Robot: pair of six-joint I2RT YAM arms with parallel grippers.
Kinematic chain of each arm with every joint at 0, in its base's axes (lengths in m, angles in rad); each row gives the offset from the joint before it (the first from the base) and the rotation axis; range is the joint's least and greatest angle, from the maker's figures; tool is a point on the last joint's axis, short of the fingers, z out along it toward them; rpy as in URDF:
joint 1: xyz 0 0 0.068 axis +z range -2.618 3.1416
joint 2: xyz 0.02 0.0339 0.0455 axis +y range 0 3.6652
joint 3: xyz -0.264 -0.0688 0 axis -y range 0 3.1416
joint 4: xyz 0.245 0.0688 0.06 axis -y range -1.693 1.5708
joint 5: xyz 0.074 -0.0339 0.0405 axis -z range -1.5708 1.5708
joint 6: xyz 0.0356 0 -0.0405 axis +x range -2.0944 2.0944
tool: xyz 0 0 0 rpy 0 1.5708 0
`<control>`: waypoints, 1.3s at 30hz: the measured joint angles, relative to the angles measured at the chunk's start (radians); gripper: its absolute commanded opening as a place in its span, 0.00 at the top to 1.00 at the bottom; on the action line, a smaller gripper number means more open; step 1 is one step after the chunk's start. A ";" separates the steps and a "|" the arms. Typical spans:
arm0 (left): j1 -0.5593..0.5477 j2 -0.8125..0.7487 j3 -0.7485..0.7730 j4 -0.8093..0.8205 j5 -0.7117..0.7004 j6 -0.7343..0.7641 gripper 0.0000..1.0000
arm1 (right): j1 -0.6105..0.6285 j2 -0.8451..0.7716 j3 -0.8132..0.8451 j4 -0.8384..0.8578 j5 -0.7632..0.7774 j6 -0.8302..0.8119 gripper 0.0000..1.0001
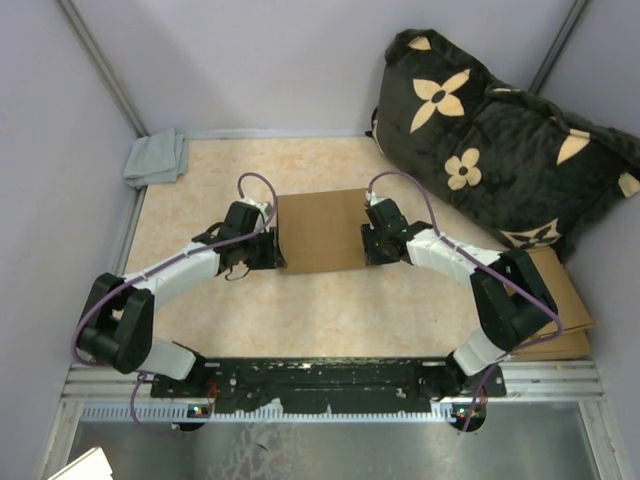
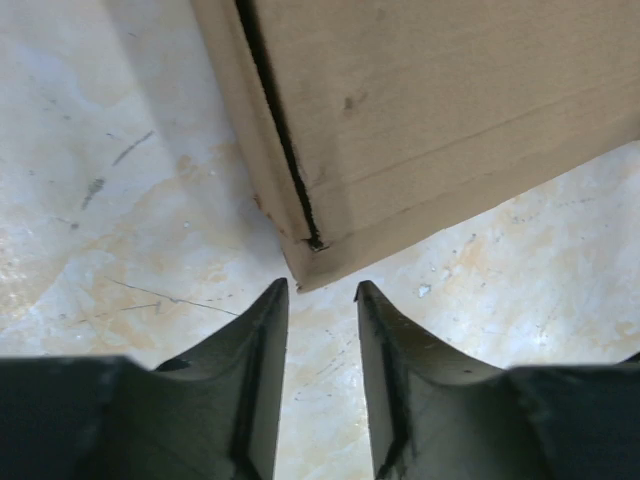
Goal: Fold the paper box
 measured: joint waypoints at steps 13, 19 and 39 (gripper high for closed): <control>-0.010 -0.088 -0.031 0.033 -0.101 -0.045 0.73 | 0.000 -0.019 -0.050 0.035 0.080 0.017 0.58; -0.011 -0.286 0.014 -0.013 -0.166 -0.048 0.73 | 0.005 -0.277 -0.103 0.018 -0.015 0.012 0.97; -0.014 0.273 0.210 0.340 -0.084 -0.043 0.83 | 0.285 0.109 -0.100 0.609 -0.159 0.096 1.00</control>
